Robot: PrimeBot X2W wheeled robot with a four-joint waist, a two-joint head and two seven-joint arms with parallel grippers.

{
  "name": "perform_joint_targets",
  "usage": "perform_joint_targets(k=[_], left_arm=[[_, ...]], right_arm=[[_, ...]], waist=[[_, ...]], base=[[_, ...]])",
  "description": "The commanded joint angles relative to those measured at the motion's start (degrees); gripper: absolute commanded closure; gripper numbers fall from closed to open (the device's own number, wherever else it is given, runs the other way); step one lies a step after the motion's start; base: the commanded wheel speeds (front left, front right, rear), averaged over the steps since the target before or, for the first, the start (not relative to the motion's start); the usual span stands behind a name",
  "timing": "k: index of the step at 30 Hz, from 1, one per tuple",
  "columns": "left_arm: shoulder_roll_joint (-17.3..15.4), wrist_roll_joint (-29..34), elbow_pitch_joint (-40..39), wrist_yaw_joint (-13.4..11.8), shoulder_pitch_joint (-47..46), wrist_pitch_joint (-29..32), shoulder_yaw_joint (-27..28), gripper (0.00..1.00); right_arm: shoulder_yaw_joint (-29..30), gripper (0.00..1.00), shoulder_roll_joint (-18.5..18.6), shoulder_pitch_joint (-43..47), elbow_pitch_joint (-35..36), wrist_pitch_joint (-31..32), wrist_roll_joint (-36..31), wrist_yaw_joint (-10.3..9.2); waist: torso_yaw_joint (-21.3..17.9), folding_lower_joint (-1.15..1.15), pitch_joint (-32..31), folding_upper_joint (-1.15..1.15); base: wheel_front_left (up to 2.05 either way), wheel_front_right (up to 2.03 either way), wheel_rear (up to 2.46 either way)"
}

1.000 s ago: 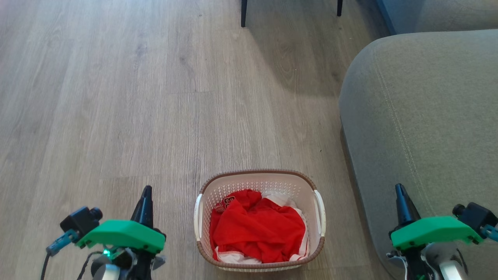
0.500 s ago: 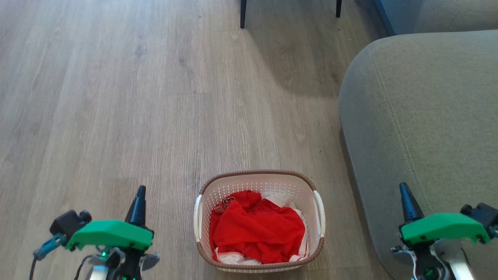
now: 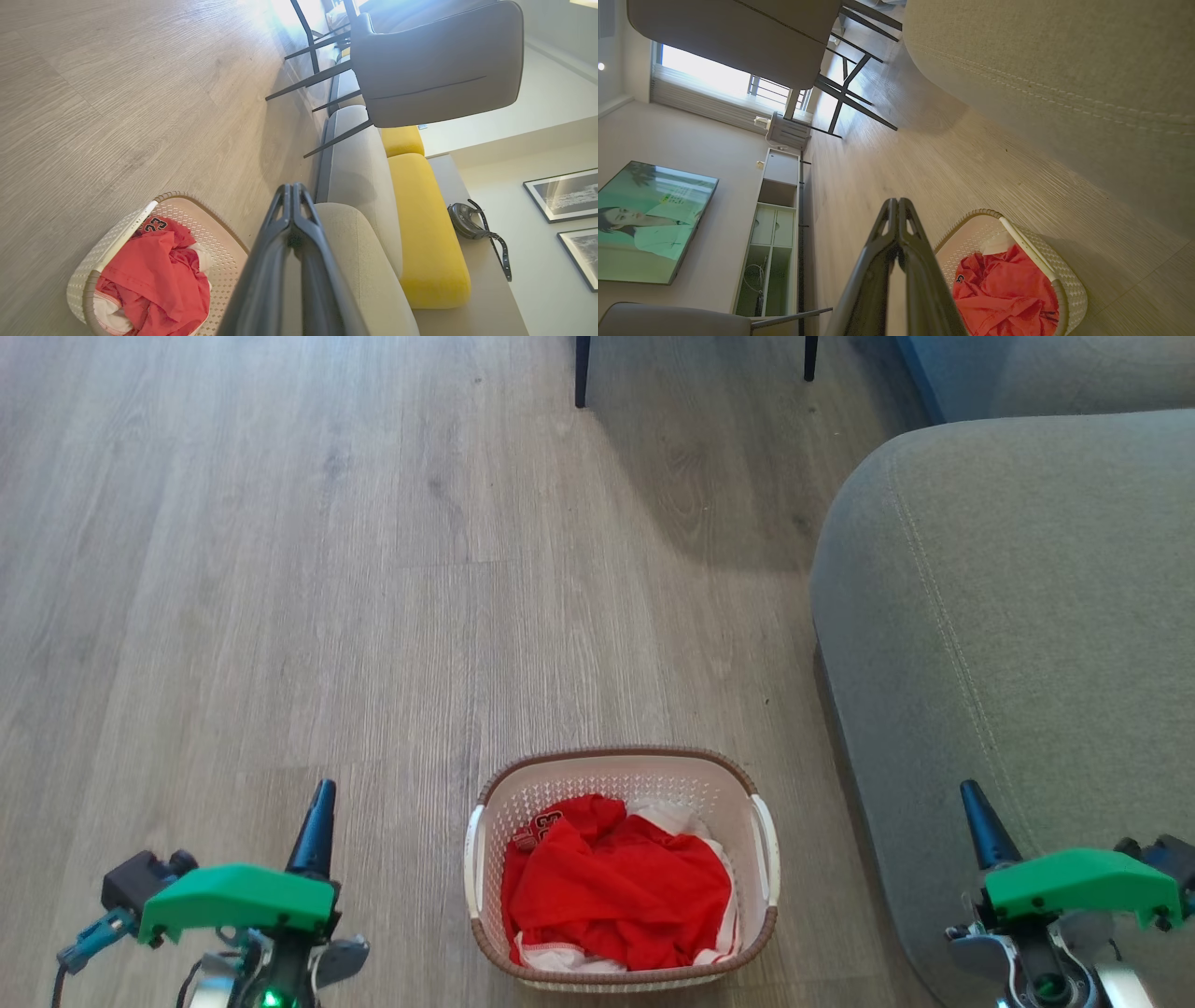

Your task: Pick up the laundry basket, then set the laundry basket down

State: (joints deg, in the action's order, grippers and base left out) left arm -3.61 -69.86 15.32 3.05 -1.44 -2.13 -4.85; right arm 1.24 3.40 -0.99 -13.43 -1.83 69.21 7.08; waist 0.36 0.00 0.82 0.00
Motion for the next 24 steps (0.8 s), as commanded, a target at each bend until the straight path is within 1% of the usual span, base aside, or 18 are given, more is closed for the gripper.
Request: perform_joint_targets(k=[1, 24], left_arm=[[-0.9, -1.5, -1.7, 0.6, -3.5, 0.4, 1.9, 1.0], [-0.9, -15.2, -1.5, 2.9, -4.2, 4.3, 6.4, 1.0]], right_arm=[[-0.4, 1.0, 0.9, -3.2, 1.5, 0.4, 1.6, 0.28], [1.9, 1.0, 0.9, -4.3, 0.3, 4.2, 15.5, 0.36]], waist=[[0.0, 0.0, 0.0, 0.0], [-0.2, 0.0, -0.4, 0.0]], base=[[0.0, 0.0, 0.0], [0.0, 0.0, 0.0]])
